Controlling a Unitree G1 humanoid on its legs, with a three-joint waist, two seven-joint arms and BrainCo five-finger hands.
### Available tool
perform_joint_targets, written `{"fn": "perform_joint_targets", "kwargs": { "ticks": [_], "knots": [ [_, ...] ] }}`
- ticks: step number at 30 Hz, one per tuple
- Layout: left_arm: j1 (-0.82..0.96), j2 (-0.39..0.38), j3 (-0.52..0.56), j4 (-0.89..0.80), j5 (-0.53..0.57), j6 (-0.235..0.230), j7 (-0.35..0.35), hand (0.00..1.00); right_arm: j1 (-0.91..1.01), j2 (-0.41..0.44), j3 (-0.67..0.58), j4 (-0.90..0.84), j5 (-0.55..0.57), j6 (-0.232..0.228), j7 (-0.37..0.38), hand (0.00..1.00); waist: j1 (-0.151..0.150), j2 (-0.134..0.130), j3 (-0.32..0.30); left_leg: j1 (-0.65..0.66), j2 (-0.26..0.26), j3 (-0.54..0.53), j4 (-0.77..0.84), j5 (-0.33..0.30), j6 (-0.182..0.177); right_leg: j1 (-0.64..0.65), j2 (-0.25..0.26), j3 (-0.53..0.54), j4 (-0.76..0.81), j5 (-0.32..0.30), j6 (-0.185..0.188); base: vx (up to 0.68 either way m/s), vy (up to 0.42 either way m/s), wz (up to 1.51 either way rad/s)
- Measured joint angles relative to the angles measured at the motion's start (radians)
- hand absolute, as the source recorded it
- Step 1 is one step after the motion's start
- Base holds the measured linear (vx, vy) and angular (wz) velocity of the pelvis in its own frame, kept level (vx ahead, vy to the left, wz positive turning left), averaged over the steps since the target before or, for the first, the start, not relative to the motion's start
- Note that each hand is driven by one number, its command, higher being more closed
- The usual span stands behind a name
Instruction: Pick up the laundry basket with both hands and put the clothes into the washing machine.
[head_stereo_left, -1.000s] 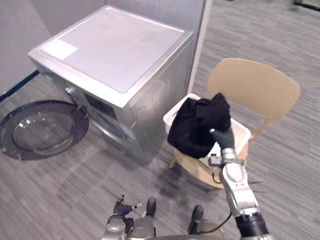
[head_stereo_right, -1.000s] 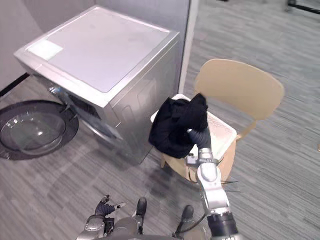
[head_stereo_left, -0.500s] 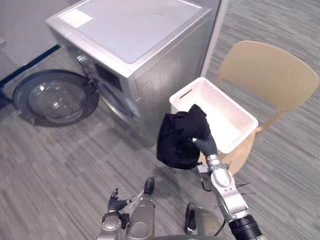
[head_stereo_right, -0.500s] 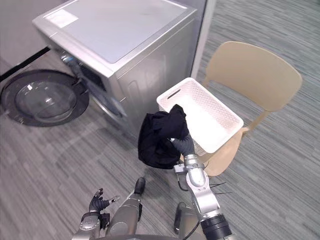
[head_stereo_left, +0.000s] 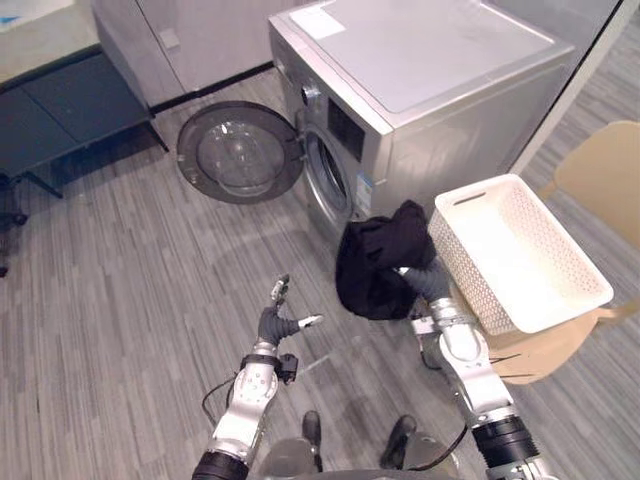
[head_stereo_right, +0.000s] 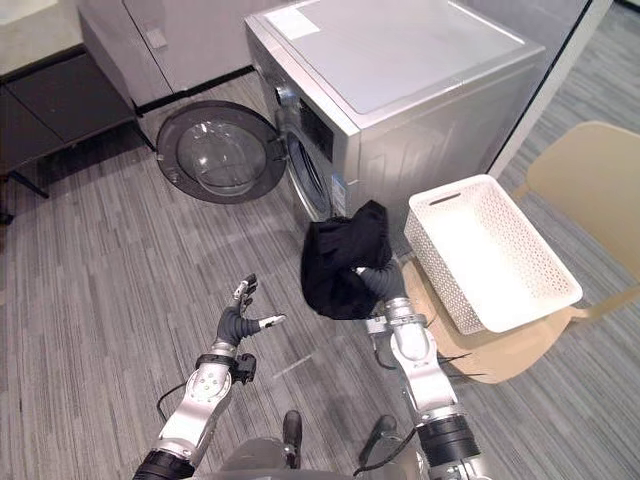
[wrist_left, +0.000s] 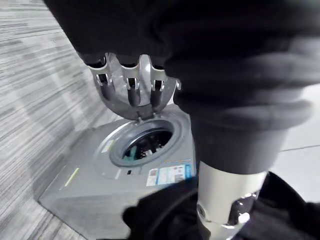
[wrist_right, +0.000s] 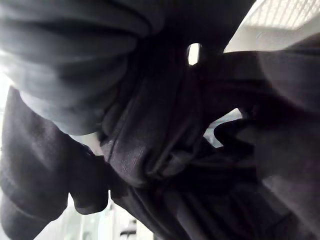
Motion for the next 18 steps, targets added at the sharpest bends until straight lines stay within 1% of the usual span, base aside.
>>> {"fn": "perform_joint_targets", "kwargs": {
  "ticks": [3, 4, 7, 8, 10, 11, 13, 14, 16, 18],
  "knots": [
    [-0.027, 0.026, -0.043, -0.016, 0.023, -0.009, 0.000, 0.00, -0.004, 0.011, 0.069, 0.000, 0.015, 0.000, 0.033, 1.00, 0.000, -0.001, -0.011, 0.004, -0.001, 0.006, -0.008, 0.008, 0.004, 0.020, 0.019, 0.016, -0.064, 0.046, -0.001, -0.10, 0.048, -0.09],
    [-0.035, 0.028, -0.065, -0.016, 0.034, -0.009, 0.000, 0.00, -0.004, 0.017, 0.095, 0.000, 0.023, 0.000, 0.043, 1.00, 0.000, -0.001, -0.023, 0.003, -0.001, 0.010, -0.018, 0.015, 0.003, 0.021, 0.028, 0.026, -0.090, 0.063, -0.001, -0.10, 0.018, -0.18],
    [-0.070, 0.027, -0.114, -0.015, 0.039, -0.009, 0.000, 0.00, -0.006, 0.017, 0.144, 0.001, 0.070, 0.000, 0.057, 1.00, -0.004, -0.001, -0.031, 0.005, 0.003, 0.015, -0.031, 0.023, -0.002, 0.028, 0.043, 0.035, -0.129, 0.093, -0.007, -0.07, -0.007, -0.12],
    [-0.098, 0.026, -0.144, -0.015, 0.057, -0.009, 0.001, 1.00, -0.006, 0.017, 0.175, 0.002, 0.104, 0.000, 0.067, 1.00, -0.006, -0.001, -0.031, 0.007, 0.007, 0.014, -0.038, 0.030, -0.001, 0.040, 0.054, 0.036, -0.152, 0.107, -0.011, -0.07, -0.028, -0.03],
    [-0.118, 0.024, -0.155, -0.012, 0.075, -0.009, 0.003, 1.00, -0.006, 0.017, 0.204, 0.003, 0.148, 0.000, 0.082, 1.00, -0.007, -0.002, -0.036, 0.012, 0.012, 0.015, -0.039, 0.032, -0.004, 0.047, 0.062, 0.038, -0.170, 0.117, -0.016, -0.04, -0.025, -0.05],
    [-0.124, 0.028, -0.162, -0.006, 0.078, -0.009, 0.003, 1.00, -0.006, 0.016, 0.226, 0.011, 0.204, 0.000, 0.084, 1.00, -0.007, -0.001, -0.050, 0.011, 0.019, 0.018, -0.039, 0.033, -0.006, 0.055, 0.074, 0.040, -0.190, 0.127, -0.021, -0.01, -0.032, -0.08],
    [-0.125, 0.042, -0.175, 0.003, 0.095, -0.010, 0.003, 1.00, -0.008, 0.013, 0.236, 0.030, 0.272, 0.000, 0.090, 1.00, -0.007, -0.002, -0.061, 0.010, 0.026, 0.022, -0.040, 0.033, -0.006, 0.064, 0.082, 0.044, -0.206, 0.132, -0.025, -0.03, -0.043, -0.09],
    [-0.125, 0.052, -0.195, 0.016, 0.096, -0.010, 0.001, 1.00, -0.010, -0.008, 0.249, 0.057, 0.350, 0.001, 0.111, 0.00, -0.006, -0.004, -0.075, 0.012, 0.034, 0.022, -0.041, 0.033, -0.007, 0.076, 0.095, 0.044, -0.230, 0.141, -0.033, -0.01, -0.035, -0.05],
    [-0.125, 0.053, -0.204, 0.017, 0.095, -0.010, 0.001, 1.00, -0.013, -0.022, 0.250, 0.058, 0.382, 0.001, 0.125, 0.00, -0.005, -0.004, -0.077, 0.013, 0.038, 0.022, -0.042, 0.036, -0.012, 0.082, 0.103, 0.043, -0.245, 0.147, -0.035, 0.01, -0.020, -0.01],
    [-0.125, 0.053, -0.214, 0.017, 0.093, -0.014, 0.001, 1.00, -0.017, -0.044, 0.258, 0.058, 0.446, 0.001, 0.137, 0.00, -0.006, -0.007, -0.082, 0.019, 0.046, 0.022, -0.057, 0.044, -0.023, 0.089, 0.117, 0.043, -0.266, 0.157, -0.042, 0.01, -0.034, -0.03]
  ]
}}
